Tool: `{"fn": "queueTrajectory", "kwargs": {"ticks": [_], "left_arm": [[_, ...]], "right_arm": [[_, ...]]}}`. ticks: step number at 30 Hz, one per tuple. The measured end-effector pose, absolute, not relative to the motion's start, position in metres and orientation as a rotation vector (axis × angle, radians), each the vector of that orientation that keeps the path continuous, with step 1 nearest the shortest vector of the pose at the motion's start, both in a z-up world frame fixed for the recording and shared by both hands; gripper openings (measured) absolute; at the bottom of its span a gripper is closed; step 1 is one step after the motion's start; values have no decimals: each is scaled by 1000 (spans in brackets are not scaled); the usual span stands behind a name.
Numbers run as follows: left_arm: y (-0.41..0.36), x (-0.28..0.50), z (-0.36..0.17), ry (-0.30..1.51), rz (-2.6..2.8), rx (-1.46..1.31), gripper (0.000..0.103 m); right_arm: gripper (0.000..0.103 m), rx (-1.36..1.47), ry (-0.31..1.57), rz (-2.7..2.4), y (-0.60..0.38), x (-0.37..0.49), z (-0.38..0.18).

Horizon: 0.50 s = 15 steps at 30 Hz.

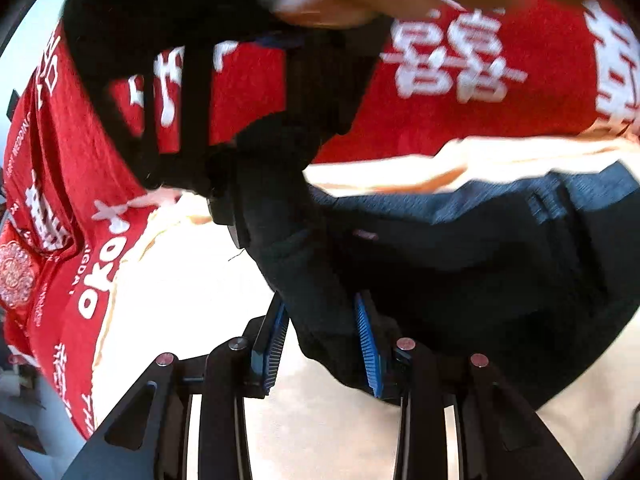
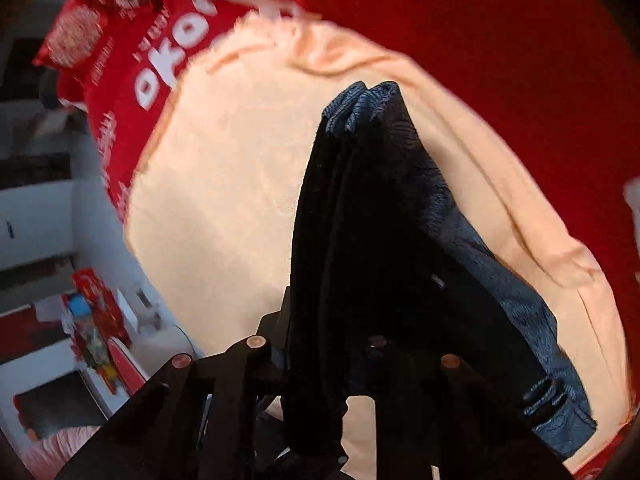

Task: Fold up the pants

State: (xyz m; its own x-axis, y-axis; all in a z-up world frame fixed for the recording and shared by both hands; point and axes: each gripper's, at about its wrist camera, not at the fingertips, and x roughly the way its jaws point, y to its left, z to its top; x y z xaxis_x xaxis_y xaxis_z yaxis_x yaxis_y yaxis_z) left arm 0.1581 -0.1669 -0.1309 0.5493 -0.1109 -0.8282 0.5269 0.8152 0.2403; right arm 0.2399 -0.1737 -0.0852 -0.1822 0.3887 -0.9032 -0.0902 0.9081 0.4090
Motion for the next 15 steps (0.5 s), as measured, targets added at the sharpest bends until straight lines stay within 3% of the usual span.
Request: {"fn": "queueTrajectory", "kwargs": {"ticks": [15], "left_arm": [[-295,63,-41,842,-742,460,35]], "right_arm": [[18,696,1258,324,-396,85,13]]}}
